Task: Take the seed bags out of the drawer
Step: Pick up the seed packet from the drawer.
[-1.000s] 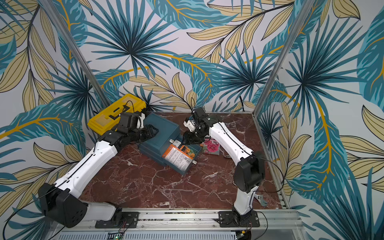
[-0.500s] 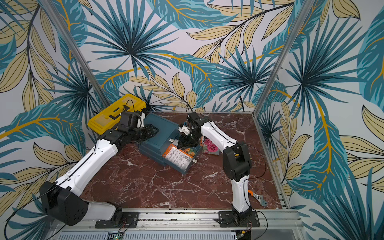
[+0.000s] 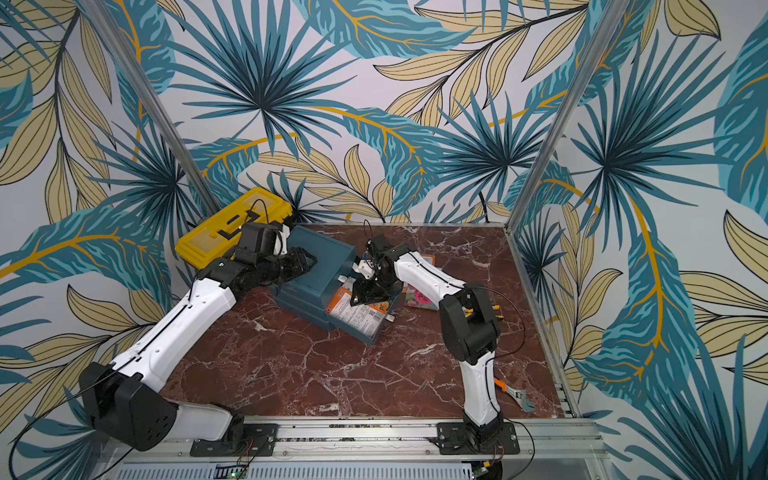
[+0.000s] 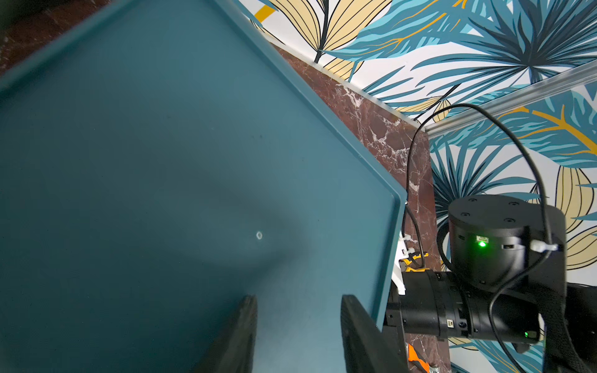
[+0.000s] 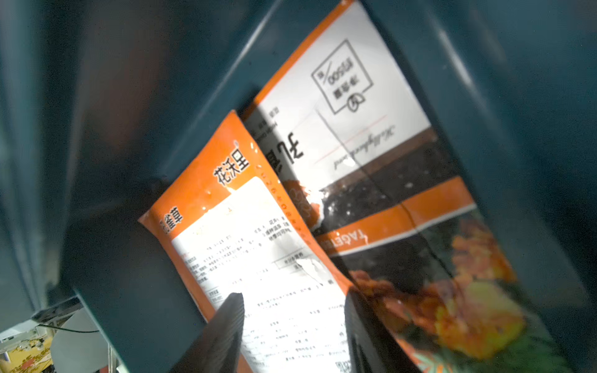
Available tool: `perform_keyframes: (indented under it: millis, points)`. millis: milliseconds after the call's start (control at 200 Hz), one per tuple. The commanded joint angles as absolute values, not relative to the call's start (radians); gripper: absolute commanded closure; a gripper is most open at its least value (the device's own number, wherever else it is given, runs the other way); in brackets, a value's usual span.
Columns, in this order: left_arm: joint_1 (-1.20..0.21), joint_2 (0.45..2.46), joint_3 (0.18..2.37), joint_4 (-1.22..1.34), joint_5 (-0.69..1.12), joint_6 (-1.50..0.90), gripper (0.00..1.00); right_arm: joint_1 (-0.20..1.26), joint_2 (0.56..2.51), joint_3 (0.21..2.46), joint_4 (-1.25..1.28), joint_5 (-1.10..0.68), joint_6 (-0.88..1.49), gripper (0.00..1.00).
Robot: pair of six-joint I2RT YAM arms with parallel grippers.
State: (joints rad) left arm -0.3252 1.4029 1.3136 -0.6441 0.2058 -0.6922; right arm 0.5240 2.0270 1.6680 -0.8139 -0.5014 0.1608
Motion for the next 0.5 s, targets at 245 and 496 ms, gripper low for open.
perform_keyframes:
  millis: [245,496]
  points:
    - [-0.322,1.47,1.268,-0.916,0.207,-0.686,0.53,0.531,1.897,1.531,-0.621,-0.349,0.183,0.36]
    - [-0.322,1.46,1.275,-0.935,0.199,-0.679,0.53,0.531,1.983,1.574,-0.671,-0.46,0.169,0.37]
